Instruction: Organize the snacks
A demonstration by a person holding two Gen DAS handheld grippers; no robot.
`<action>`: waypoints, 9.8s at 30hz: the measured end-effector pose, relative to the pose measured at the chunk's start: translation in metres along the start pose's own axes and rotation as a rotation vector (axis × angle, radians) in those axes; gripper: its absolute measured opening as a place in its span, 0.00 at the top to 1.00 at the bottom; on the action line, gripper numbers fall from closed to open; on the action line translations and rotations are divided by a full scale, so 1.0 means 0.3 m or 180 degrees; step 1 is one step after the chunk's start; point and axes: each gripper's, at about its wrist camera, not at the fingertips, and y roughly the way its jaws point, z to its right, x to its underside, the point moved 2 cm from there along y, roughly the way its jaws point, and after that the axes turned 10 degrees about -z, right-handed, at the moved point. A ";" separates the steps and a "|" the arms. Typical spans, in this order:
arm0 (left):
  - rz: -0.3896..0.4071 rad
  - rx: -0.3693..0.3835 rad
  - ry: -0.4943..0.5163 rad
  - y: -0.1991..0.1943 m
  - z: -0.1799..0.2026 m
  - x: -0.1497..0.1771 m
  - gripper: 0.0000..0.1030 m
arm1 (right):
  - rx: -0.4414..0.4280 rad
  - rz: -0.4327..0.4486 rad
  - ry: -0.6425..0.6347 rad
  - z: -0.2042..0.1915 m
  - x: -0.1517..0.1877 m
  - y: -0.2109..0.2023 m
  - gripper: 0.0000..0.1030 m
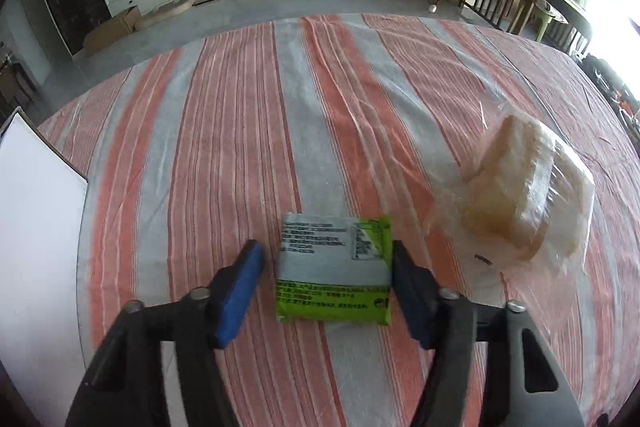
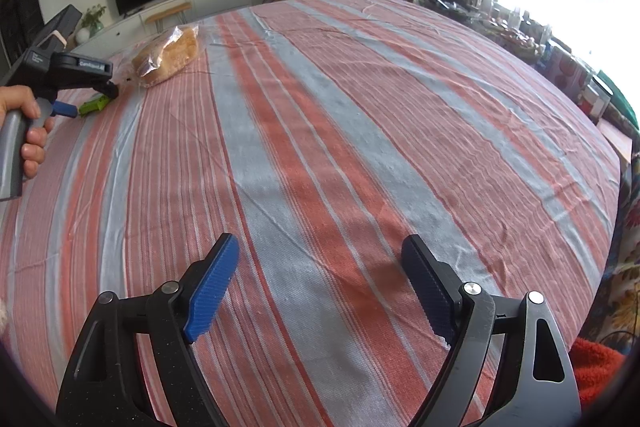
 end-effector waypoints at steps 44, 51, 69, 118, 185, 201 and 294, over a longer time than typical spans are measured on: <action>0.0372 -0.0182 -0.0356 -0.175 -0.077 0.623 0.00 | -0.0009 -0.0003 -0.0002 -0.002 -0.003 0.001 0.16; 0.0372 -0.0182 -0.0356 -0.175 -0.077 0.621 0.00 | -0.0008 -0.0003 -0.0002 -0.001 -0.003 0.001 0.16; 0.0373 -0.0182 -0.0356 -0.174 -0.078 0.622 0.00 | -0.0592 -0.0212 -0.0010 -0.138 -0.319 -0.003 0.13; 0.0377 -0.0182 -0.0356 -0.171 -0.077 0.622 0.00 | -0.0533 -0.0145 -0.0999 -0.200 -0.127 0.088 0.10; 0.0380 -0.0182 -0.0355 -0.170 -0.077 0.622 0.00 | -0.0542 -0.0147 -0.0965 -0.188 -0.121 0.089 0.08; 0.0380 -0.0181 -0.0355 -0.170 -0.077 0.622 0.00 | -0.0542 -0.0146 -0.0965 -0.188 -0.121 0.090 0.08; 0.1262 -0.0138 -0.1119 -1.102 -0.834 1.031 0.51 | -0.3111 -0.0338 -0.1456 -0.935 -0.110 -0.779 0.30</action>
